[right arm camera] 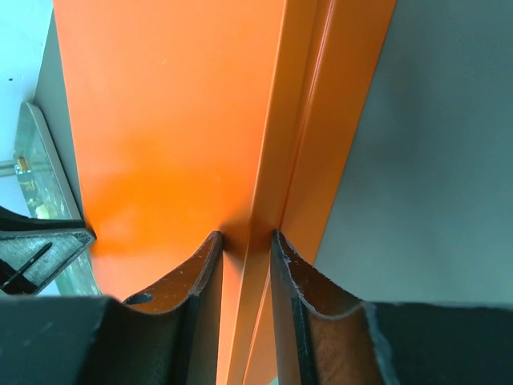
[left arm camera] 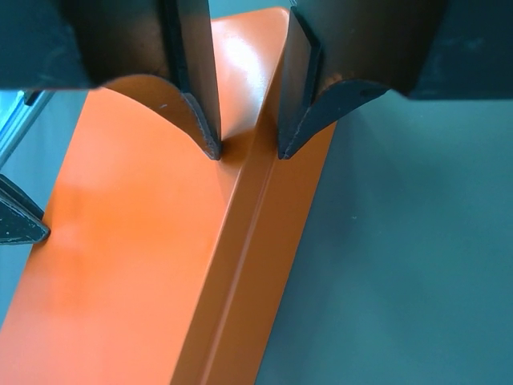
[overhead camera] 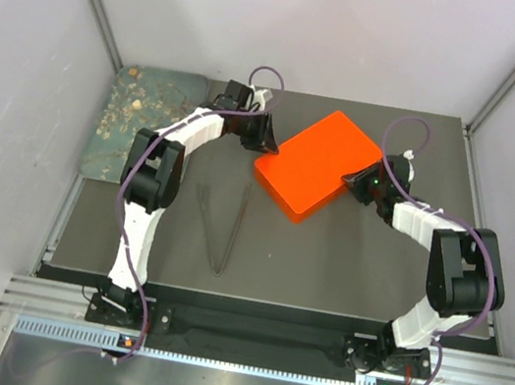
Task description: Pack the chocolate
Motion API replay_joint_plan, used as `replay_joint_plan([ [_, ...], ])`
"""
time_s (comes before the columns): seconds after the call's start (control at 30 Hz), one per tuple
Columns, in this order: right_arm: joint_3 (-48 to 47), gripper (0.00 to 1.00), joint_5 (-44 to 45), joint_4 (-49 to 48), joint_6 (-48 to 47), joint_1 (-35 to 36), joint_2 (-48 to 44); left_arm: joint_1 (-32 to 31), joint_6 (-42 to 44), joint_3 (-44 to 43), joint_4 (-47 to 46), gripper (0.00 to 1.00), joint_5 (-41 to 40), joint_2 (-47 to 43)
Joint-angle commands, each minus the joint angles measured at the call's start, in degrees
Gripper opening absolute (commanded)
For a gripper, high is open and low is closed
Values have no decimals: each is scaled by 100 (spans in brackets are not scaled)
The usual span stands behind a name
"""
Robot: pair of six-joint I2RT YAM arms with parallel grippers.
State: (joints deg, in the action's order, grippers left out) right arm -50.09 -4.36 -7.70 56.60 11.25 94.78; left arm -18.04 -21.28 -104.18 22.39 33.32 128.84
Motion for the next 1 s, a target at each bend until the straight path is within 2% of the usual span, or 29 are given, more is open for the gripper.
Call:
replay_joint_plan([
  [0.0, 157, 23, 120, 94, -193, 53, -92, -85, 115, 56, 28, 40, -326, -341],
  [0.17, 113, 31, -3, 67, -237, 53, -92, 55, 115, -76, 239, 44, -730, -631],
  [0.33, 262, 32, -83, -91, 9, 71, -144, 134, 71, -85, 239, 49, -1073, -1000],
  [0.4, 324, 33, -4, -100, 36, 71, -179, 126, 10, 3, 117, 50, -960, -1176],
  [0.53, 237, 44, 93, 136, -79, -61, -390, 29, -411, 590, -496, 48, -249, -1492],
  [0.63, 43, 52, 76, 487, -245, -263, -548, -164, -430, 995, -613, 47, -229, -1659],
  [0.8, -412, 55, 32, 1270, -772, -544, -847, -349, -491, 1496, -648, 45, -282, -1888],
  [0.97, -1133, 56, -353, 1842, -1992, -711, -725, -542, -597, 1691, -965, 45, -204, -1793],
])
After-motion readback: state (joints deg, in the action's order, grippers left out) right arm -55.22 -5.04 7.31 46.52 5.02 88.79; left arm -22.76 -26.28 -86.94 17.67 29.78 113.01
